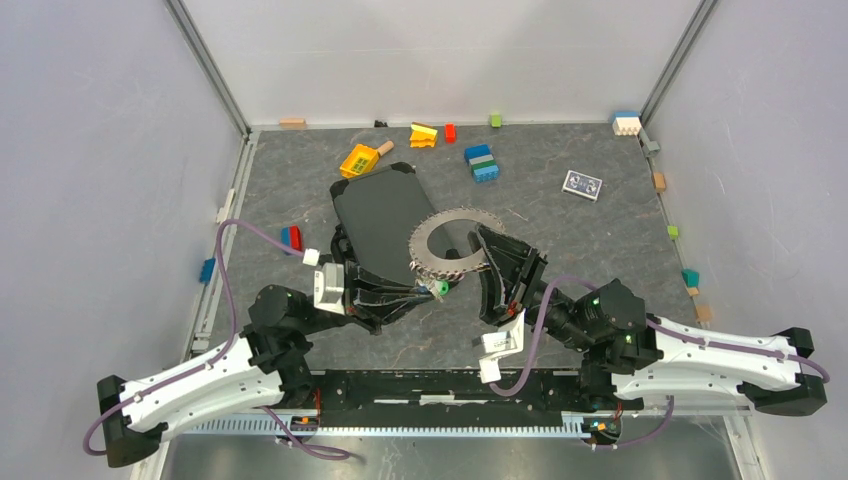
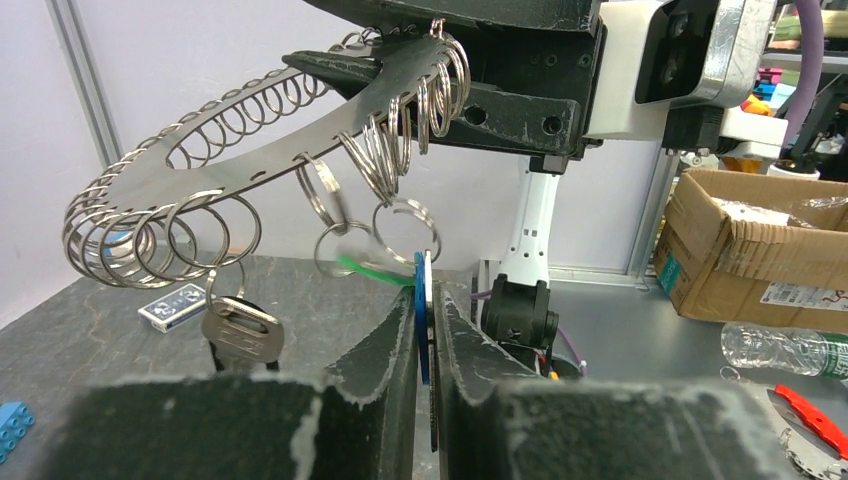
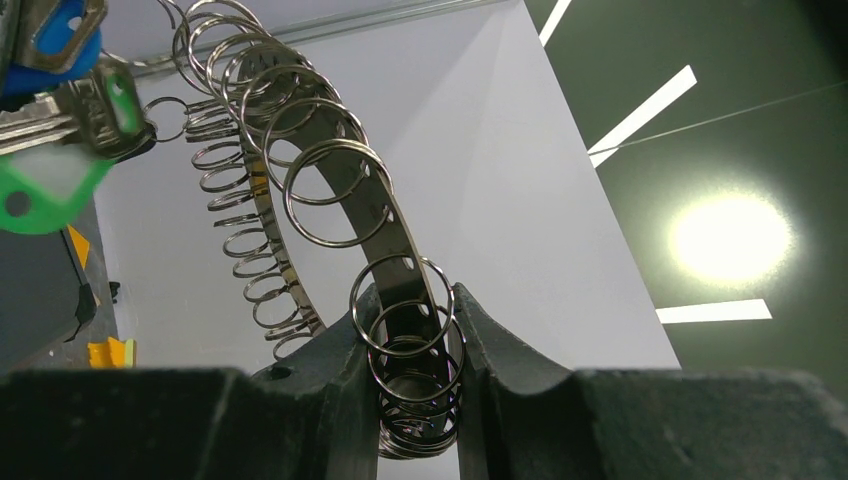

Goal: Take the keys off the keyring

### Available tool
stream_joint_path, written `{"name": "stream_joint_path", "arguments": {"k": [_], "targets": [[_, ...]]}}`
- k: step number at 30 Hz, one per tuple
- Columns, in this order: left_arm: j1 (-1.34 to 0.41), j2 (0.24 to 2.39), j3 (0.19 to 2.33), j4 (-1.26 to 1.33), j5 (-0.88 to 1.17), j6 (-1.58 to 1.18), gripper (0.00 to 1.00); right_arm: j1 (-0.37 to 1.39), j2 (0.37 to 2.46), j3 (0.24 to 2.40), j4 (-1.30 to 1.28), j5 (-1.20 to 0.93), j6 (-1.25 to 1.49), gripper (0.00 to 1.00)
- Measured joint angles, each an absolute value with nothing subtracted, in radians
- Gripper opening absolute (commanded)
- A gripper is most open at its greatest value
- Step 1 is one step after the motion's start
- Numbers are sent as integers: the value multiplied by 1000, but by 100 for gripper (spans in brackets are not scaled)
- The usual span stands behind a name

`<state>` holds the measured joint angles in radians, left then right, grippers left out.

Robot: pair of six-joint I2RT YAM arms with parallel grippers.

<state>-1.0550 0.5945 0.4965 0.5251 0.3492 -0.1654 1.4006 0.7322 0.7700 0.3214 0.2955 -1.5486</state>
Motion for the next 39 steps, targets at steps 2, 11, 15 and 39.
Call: {"name": "stream_joint_path", "arguments": {"k": [2,11,15,39], "targets": [[-1055,588,496,517,349,-165,13,1401,731,770,322,296,-1549,0],[-1055,540,498,462,346,-157,2,1401,721,761,321,296,-1549,0],[-1055,525,501,438,346,-156,3,1401,721,755,321,297,-1549,0],[-1055,598,502,517,376,-159,39,1401,720,745,336,300,-1548,0]]}}
